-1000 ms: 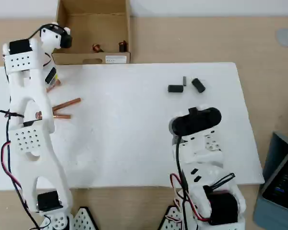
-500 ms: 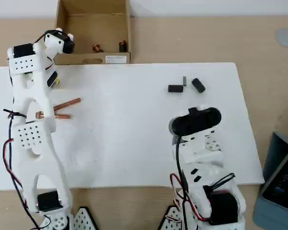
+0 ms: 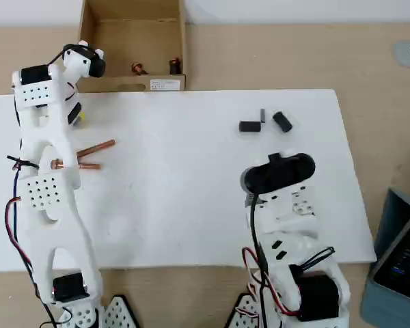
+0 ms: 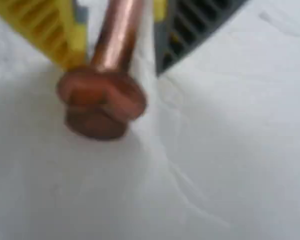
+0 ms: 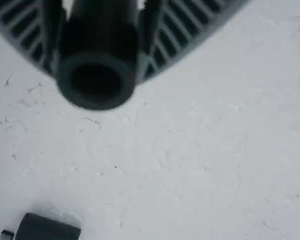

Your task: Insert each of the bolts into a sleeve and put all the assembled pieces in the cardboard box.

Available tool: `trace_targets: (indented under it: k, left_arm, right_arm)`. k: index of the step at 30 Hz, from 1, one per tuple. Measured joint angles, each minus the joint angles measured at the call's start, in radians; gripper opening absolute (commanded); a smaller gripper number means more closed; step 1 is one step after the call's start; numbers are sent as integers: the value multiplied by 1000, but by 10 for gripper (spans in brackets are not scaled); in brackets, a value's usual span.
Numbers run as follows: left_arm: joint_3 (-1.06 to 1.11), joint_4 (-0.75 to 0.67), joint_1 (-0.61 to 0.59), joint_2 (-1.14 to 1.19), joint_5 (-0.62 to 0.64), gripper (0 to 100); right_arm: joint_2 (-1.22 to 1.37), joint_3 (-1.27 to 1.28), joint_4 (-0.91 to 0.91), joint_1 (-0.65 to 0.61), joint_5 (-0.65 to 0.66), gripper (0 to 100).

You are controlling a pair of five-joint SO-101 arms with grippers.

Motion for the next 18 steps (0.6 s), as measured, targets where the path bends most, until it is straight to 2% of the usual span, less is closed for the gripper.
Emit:
trace_targets:
  k: [2, 11, 18]
  left_arm:
    - [0, 9, 2, 2, 0, 1]
    - [2, 11, 8, 3, 8, 6]
    - [-149, 163, 25, 17, 48, 6]
  right_arm:
    - [0, 0, 0, 0, 0, 9]
    - [0, 0, 0, 0, 0, 9]
    - [0, 0, 0, 0, 2, 9]
